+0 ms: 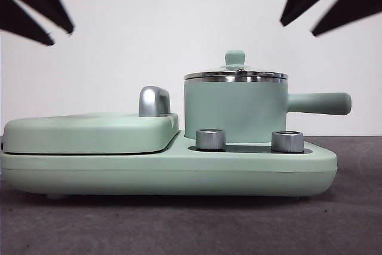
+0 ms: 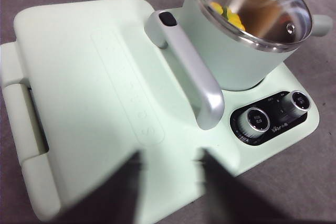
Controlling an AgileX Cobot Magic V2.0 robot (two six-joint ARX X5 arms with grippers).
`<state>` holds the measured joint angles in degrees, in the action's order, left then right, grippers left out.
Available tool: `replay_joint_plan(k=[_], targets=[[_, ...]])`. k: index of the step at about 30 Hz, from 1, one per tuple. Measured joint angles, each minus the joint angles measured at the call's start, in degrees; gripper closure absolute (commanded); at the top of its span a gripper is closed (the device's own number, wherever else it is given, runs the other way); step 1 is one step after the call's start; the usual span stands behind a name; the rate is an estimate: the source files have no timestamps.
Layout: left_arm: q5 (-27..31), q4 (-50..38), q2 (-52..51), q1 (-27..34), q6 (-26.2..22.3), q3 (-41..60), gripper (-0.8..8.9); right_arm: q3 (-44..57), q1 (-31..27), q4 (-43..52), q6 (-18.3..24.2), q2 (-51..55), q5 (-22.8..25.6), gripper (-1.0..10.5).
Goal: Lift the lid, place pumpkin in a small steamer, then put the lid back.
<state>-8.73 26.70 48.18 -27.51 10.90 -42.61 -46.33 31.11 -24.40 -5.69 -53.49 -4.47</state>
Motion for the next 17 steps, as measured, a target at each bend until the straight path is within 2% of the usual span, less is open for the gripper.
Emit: replay_joint_plan(k=[6,17], targets=[[0.0,0.4,-0.5,0.0,-0.4,0.0,8.07,0.0,0.1,1.1,0.8,0.2,-1.6,9.1],[0.0,0.5,-0.7,0.1,-1.4,0.0,8.07,0.0,0.1,1.6,0.9,0.2,-1.6,9.1]])
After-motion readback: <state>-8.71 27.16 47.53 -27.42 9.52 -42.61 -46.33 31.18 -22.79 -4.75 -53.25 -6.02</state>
